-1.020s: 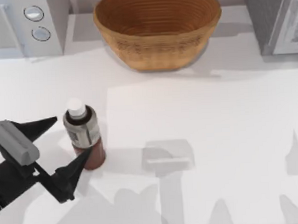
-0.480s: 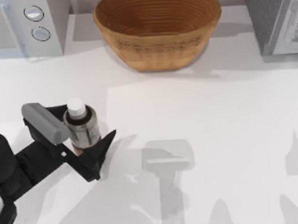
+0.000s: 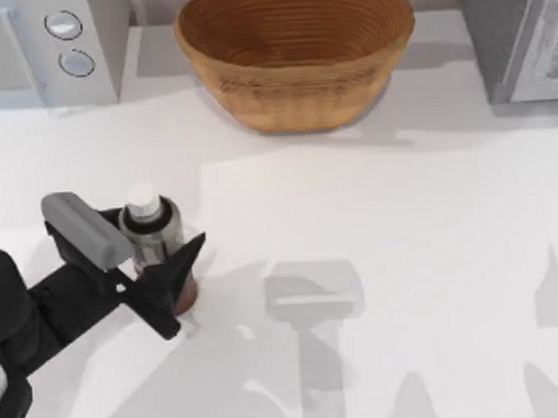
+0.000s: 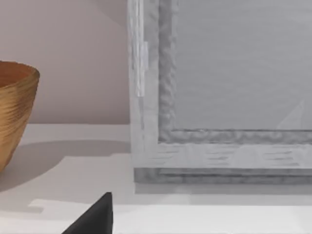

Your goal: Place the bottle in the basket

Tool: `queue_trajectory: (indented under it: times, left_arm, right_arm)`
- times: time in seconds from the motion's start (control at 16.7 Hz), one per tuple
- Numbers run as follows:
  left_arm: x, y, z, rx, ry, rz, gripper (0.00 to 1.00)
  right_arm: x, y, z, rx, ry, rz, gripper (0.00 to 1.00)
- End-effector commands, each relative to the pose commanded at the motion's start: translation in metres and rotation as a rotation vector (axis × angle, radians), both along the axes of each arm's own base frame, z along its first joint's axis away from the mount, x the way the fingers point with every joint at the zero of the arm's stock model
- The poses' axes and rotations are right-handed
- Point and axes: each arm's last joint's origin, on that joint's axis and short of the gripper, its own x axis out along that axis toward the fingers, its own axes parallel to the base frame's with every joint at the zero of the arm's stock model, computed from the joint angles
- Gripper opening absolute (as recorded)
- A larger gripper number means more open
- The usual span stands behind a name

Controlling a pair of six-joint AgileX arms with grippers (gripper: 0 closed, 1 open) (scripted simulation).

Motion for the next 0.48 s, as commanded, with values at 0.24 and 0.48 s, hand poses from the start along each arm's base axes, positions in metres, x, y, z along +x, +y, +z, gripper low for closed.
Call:
queue_trajectory:
  times: [0.24, 0.48]
  left_arm:
    - [0.0, 0.0, 0.0, 0.0, 0.0, 0.0, 0.17]
    - [0.0, 0.0, 0.0, 0.0, 0.0, 0.0, 0.0]
  right_arm:
    - [0.0, 0.0, 0.0, 0.0, 0.0, 0.0, 1.0]
    - [0.0, 0.0, 0.0, 0.0, 0.0, 0.0, 1.0]
